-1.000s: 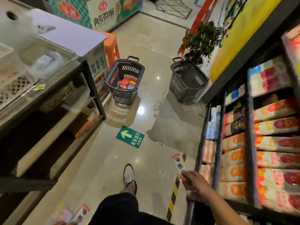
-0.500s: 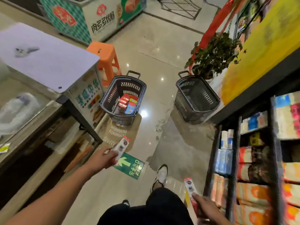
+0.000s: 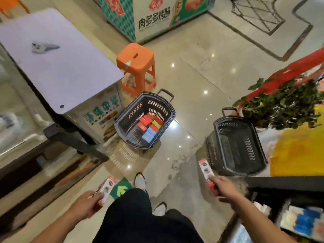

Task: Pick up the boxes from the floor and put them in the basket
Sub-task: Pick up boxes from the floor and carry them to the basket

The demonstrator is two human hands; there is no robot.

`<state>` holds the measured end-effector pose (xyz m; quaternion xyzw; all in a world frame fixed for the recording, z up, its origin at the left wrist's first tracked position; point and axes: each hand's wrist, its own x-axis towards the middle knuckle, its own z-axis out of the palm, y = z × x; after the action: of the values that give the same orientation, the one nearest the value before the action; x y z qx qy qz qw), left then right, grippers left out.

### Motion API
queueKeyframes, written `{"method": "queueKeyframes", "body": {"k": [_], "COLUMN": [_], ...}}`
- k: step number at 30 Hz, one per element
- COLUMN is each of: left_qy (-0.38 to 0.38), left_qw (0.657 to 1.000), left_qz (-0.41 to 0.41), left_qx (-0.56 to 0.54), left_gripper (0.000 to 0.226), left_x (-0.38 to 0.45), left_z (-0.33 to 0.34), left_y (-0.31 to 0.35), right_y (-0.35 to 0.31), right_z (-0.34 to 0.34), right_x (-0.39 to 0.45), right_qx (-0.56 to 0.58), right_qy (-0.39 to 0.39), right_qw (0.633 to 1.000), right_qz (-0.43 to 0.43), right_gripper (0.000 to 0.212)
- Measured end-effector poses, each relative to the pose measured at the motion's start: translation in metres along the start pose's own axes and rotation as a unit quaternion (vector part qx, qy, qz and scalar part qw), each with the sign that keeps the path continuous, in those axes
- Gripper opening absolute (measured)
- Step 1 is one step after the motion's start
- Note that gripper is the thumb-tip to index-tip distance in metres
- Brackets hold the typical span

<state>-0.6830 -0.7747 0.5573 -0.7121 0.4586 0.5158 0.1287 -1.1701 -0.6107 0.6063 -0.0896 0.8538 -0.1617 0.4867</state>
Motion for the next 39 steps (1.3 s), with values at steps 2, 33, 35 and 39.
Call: {"method": "queueKeyframes", "body": {"k": [2, 33, 35, 39], "left_qy": [0.002, -0.104, -0.099, -0.082], "left_qw": [0.999, 0.853, 0.85, 0.858], "left_qz": [-0.034, -0.239, -0.248, -0.259], "left_qx": [-0.025, -0.452, -0.455, -0.437], "left_gripper": [0.039, 0.062, 0.057, 0.057], "left_x": [0.011, 0.485, 0.513, 0.564], "left_z": [0.001, 0.115, 0.129, 0.151], "left_y": [0.013, 0.479, 0.488, 0.493], "right_y": [-0.055, -0.429, -0.428, -0.431], "right_z": [-0.013, 0.214, 0.23, 0.259], "right_x": [0.034, 0.539, 0.565, 0.606], "right_qx": [-0.007, -0.24, -0.273, -0.279], "right_qy": [-0.011, -0.209, -0.215, -0.229], "right_qw": [0.999, 0.947, 0.937, 0.933], "right_qz": [-0.035, -0.042, -0.037, 0.002], "right_gripper": [0.04, 0.072, 0.072, 0.057]}}
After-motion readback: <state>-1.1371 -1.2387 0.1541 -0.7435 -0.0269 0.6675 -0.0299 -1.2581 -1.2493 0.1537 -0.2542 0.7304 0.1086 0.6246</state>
